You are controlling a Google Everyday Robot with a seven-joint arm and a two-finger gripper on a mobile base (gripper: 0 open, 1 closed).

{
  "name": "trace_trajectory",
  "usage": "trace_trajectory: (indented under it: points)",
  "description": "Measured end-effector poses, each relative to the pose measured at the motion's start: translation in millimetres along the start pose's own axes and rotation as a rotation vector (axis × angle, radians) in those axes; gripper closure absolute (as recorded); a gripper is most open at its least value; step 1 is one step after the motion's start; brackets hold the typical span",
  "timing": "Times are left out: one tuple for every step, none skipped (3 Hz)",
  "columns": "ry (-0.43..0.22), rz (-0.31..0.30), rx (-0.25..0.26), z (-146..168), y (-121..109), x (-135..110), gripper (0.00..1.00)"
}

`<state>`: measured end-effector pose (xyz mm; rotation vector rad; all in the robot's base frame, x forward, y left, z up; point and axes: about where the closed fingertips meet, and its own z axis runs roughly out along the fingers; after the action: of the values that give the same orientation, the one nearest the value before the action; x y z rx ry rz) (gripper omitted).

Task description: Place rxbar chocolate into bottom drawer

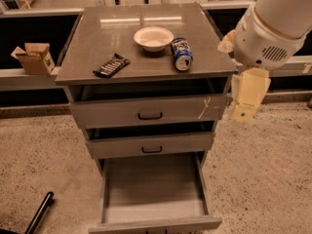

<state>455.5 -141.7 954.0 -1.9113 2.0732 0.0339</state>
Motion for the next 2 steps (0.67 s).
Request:
trace_trajectory:
  points:
    - [-0.074, -0.105, 0.123, 2.3, -14.5, -55.3, 0.0]
    - [-0.163, -0.182, 0.21, 15.6, -16.4, -101.0, 0.0]
